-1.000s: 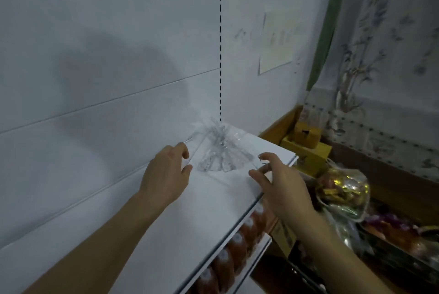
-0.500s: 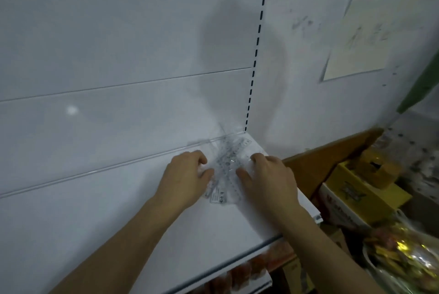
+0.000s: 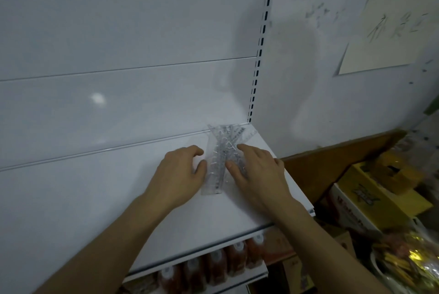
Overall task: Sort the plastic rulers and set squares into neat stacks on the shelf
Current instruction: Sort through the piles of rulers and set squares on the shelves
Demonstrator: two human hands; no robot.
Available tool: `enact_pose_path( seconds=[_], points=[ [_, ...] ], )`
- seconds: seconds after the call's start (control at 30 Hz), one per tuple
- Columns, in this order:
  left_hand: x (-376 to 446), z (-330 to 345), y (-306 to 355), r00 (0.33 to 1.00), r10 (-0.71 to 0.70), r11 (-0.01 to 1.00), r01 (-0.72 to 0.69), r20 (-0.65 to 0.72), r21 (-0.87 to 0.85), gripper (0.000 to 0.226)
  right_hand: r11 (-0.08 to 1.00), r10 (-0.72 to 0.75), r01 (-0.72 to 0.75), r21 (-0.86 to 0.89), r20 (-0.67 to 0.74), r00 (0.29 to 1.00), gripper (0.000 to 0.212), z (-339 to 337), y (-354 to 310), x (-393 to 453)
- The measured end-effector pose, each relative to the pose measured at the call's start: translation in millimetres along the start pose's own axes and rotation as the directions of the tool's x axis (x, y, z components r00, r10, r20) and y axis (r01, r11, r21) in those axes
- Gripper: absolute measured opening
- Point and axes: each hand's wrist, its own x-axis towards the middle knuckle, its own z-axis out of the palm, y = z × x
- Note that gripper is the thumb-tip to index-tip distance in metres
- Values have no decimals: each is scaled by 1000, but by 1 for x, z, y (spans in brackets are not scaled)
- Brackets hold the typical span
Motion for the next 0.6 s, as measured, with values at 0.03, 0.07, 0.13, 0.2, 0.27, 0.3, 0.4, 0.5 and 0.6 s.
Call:
enact_pose_path(
  seconds=[0.03,0.07,0.13,0.2,0.27,0.3,0.4,0.5,0.6],
  points=[
    [-1,-4,-6,1000,-5,999,4,4,44,37,1000,-4,4,9,9,1000,55,-3,0,0],
    [-2,-8,-13,1000,-12,996,12,4,88,38,1000,-16,16,11,14,1000,54,-6,1,0],
    [-4,-19,-28,1000,-18,986,19,-4,167,40,997,-79,79,-14,8,997,52,-12,0,1],
    [-8,-33,-42,1000,-9,976,15,-29,215,41,984,-172,173,-35,28,985,50,-15,-9,2],
    [-15,-50,-60,999,7,969,2,-36,246,42,967,-253,254,-14,72,965,49,-15,-27,5],
    [-21,-60,-70,999,17,965,-9,-30,264,44,957,-288,289,-4,93,953,50,-13,-40,6],
    [-45,-94,-107,1000,19,951,-15,-10,308,50,920,-389,393,-1,137,911,55,-4,-88,4],
    [-82,-132,-148,1000,-17,943,23,-21,331,55,875,-476,484,-2,174,862,59,11,-143,-5],
    [-127,-171,-194,995,-80,933,94,-54,348,57,827,-556,561,32,185,810,61,29,-208,-18]
  ],
)
